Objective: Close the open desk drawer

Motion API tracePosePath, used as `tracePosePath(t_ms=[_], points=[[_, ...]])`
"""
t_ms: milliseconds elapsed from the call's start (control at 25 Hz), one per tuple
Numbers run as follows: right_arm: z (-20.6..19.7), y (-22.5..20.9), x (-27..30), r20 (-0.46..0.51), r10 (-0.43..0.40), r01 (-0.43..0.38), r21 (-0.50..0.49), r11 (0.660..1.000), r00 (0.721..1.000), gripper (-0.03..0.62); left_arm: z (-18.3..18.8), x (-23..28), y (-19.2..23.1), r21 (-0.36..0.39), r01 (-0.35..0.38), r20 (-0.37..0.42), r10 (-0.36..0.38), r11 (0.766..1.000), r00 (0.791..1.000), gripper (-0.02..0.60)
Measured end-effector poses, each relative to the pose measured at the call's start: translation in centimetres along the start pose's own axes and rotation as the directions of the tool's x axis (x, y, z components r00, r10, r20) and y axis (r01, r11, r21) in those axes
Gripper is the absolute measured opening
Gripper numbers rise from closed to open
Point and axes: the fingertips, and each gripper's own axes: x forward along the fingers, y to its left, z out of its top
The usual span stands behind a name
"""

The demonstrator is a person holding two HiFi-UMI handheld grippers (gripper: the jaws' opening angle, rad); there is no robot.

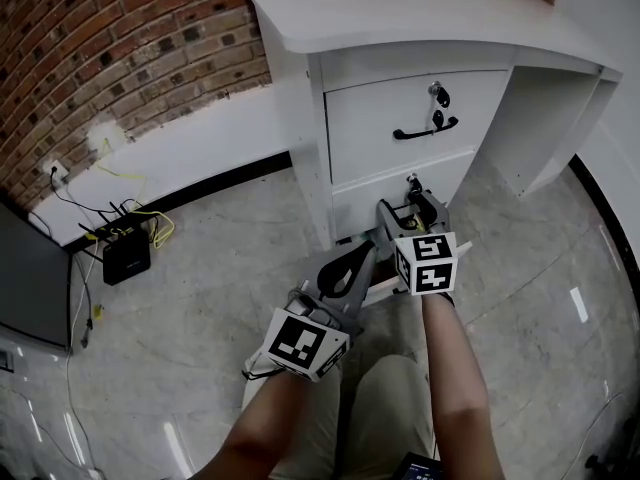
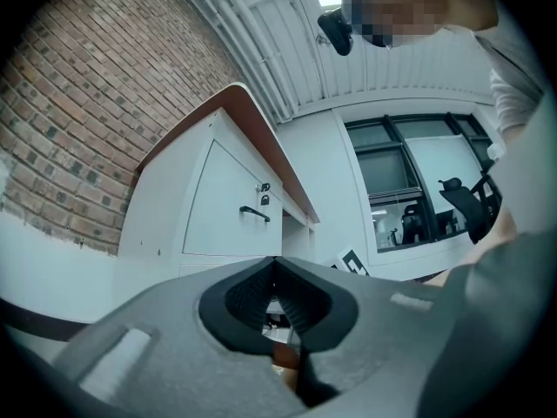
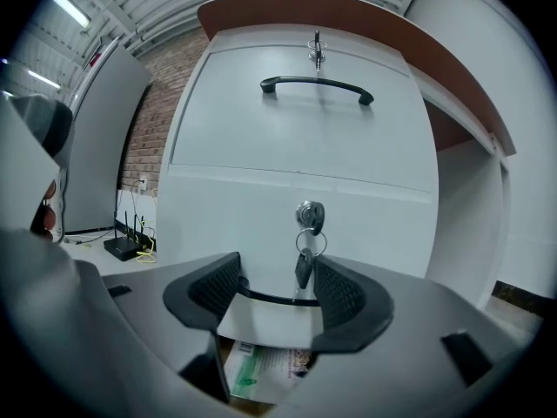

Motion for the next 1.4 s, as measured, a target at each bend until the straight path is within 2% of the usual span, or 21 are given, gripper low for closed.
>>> tracePosePath(t_ms=[400,800,1320,1400], points=[[0.0,-0.4,1.0,-0.031,0.015,-0.015,-0.004,1.0,0.999,0.279,0.2,-0.2,0.8,-0.01,-0.026,0.006,0.026,1.0,1.0,0.005],[-0.3,-0.4,0.6,-0.048,0.0,0.001,0.015,1.0,0.999,0.275,-0.6,-0.2,0.5,0.002,-0.04,-0.021,0.04,0.999,0.999,0.005],[0.7,0.8,-4.0,-0.006,0.031,-0.031,0.002,1.0,1.0,0.275,-0.3,0.0,-1.0,-0.001,-0.037,-0.022,0.037,0.999,0.999,0.005],[0.5,0.8,-5.4,0.007,0.029,-0.029,0.005,1.0,1.0,0.241,-0.3,0.2,-1.4,0.004,-0.029,-0.021,0.029,1.0,0.999,0.005]])
